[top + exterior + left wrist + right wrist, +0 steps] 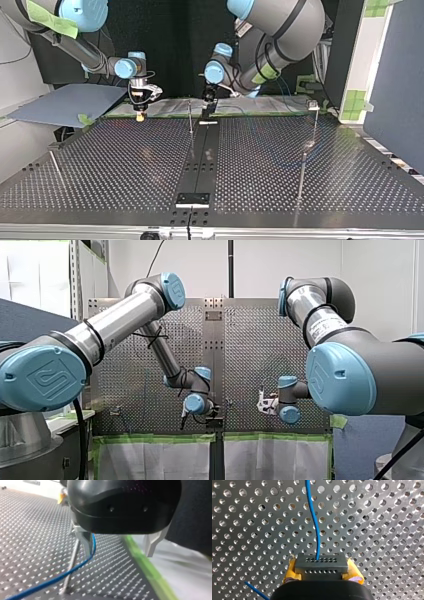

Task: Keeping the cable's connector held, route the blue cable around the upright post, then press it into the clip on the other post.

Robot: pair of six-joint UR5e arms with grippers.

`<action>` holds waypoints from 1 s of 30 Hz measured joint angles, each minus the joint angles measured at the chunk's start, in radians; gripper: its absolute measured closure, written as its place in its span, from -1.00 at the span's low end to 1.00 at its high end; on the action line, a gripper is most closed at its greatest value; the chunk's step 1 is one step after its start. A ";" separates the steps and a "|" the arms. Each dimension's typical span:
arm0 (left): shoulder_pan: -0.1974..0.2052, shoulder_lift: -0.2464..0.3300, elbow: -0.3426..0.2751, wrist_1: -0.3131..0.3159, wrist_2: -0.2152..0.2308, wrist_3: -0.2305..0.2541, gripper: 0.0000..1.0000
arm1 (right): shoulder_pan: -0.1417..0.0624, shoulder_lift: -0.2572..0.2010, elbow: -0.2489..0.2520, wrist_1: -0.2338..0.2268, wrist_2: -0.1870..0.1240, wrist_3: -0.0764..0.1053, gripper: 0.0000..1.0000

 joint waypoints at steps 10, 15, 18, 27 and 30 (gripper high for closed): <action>-0.032 0.044 -0.035 0.020 0.028 -0.002 -1.00 | 0.000 0.006 0.000 0.000 0.000 0.000 1.00; -0.039 0.056 -0.036 0.018 0.041 -0.010 -1.00 | 0.000 0.009 0.000 0.000 0.000 0.000 1.00; -0.040 0.058 -0.036 0.014 0.050 -0.016 -1.00 | 0.000 0.009 0.000 0.000 0.000 0.000 1.00; -0.043 0.058 -0.036 0.008 0.059 -0.034 -1.00 | 0.000 0.010 0.000 0.001 0.000 0.000 1.00; -0.043 0.058 -0.036 0.009 0.058 -0.038 -1.00 | 0.000 0.011 0.000 0.001 0.000 0.000 1.00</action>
